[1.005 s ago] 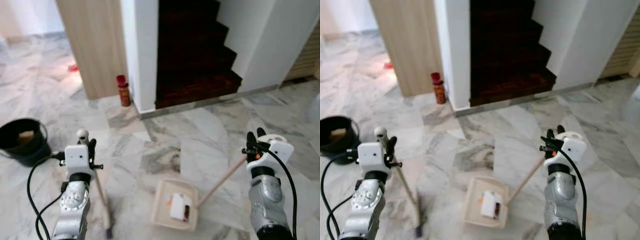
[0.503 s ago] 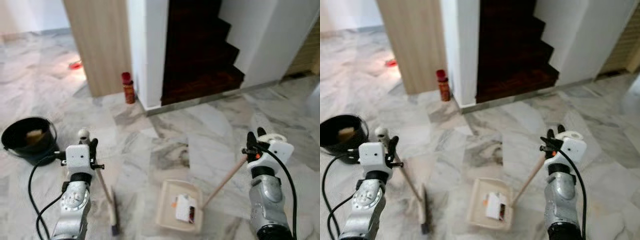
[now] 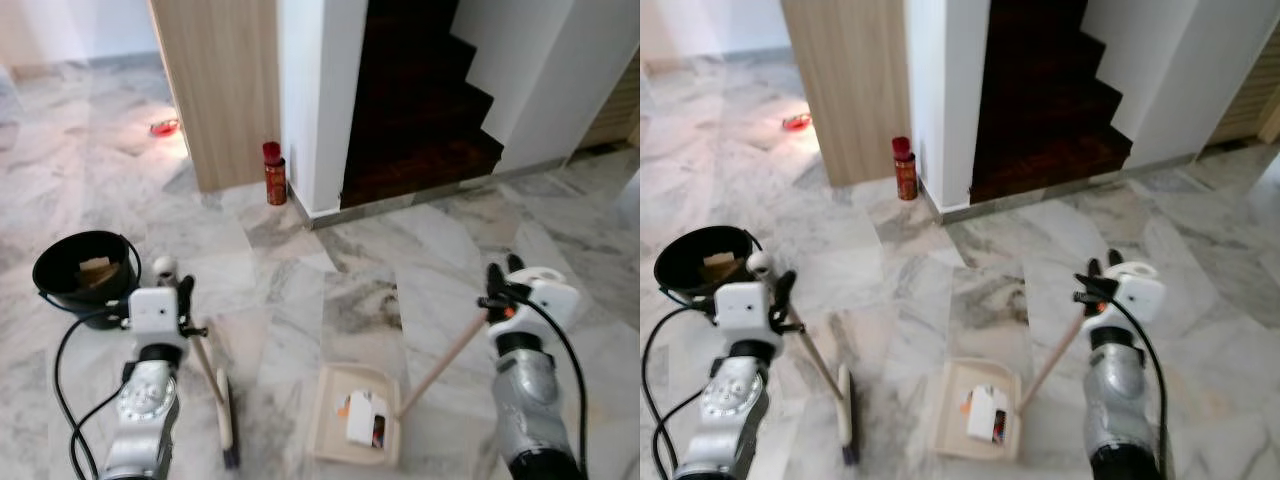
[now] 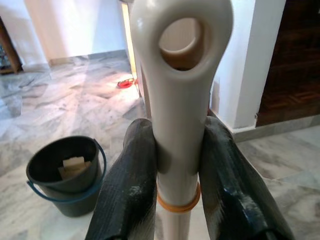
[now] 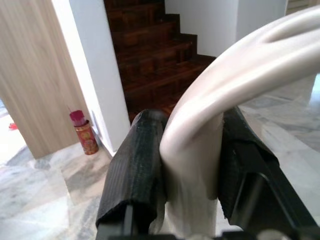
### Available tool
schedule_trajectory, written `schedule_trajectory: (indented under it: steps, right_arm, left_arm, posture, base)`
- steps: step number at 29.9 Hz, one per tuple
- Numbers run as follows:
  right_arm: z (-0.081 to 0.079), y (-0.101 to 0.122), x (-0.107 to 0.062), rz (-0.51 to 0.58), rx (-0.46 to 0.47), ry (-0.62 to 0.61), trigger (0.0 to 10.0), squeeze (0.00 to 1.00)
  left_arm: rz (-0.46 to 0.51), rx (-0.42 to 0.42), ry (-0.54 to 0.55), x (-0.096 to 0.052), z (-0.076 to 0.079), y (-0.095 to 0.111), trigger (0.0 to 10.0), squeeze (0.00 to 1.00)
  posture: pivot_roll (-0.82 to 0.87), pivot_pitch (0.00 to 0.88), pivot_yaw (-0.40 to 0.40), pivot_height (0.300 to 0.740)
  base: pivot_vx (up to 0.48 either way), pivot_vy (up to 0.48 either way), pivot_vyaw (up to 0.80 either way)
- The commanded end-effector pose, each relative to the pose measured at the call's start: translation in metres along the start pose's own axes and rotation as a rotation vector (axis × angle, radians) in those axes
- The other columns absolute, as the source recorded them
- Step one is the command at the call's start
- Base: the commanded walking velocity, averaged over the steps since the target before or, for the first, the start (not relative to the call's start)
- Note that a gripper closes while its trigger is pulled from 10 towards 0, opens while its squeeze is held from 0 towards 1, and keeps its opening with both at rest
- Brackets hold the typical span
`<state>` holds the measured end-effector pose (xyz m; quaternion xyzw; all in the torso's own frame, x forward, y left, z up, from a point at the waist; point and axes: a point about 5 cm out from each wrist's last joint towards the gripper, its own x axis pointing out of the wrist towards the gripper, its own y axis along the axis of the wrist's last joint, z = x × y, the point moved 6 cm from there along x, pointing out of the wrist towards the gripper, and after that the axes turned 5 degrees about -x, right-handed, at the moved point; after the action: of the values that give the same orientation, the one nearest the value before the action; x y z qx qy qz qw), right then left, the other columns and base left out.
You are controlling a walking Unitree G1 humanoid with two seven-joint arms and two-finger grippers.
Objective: Sweep floor
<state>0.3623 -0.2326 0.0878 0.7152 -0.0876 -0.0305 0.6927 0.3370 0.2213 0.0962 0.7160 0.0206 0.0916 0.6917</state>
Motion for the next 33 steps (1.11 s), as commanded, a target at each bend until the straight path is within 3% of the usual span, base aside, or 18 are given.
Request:
schedule_trajectory:
  steps: [1, 33]
  right_arm:
    - [0.0052, 0.0126, 0.003, 0.046, 0.026, -0.022, 10.0, 0.0]
    - [0.0025, 0.0137, 0.0053, 0.041, 0.033, -0.022, 10.0, 0.0]
  left_arm:
    - [0.047, 0.002, -0.005, 0.0031, 0.0025, 0.0129, 10.0, 0.0]
    - [0.045, -0.004, 0.002, 0.0038, 0.0021, 0.0137, 10.0, 0.0]
  posture:
    - [0.03, 0.0, -0.011, 0.74]
    - [0.04, 0.0, -0.015, 0.74]
  base:
    - [0.0, 0.349, 0.0]
    - [0.0, 0.413, 0.0]
